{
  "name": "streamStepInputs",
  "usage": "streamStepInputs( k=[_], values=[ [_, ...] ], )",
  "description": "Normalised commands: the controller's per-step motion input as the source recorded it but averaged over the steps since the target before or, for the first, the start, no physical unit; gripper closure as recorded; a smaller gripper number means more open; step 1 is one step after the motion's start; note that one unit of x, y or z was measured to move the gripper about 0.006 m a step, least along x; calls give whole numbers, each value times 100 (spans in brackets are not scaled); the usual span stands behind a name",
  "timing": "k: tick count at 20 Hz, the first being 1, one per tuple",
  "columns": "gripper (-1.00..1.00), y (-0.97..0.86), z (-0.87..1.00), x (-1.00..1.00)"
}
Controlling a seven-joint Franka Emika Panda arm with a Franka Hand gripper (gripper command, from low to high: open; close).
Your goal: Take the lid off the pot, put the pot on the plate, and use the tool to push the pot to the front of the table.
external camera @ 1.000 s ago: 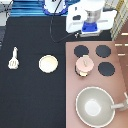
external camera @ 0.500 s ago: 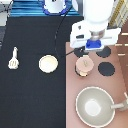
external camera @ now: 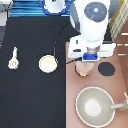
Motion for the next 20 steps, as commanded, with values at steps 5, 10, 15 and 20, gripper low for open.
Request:
streamStepInputs(
  k=[5, 10, 15, 20],
  values=[
    [-100, 10, -42, -3],
    [-100, 12, -22, 0],
    [-100, 9, -7, 0],
    [100, 6, -5, 0]
  ],
)
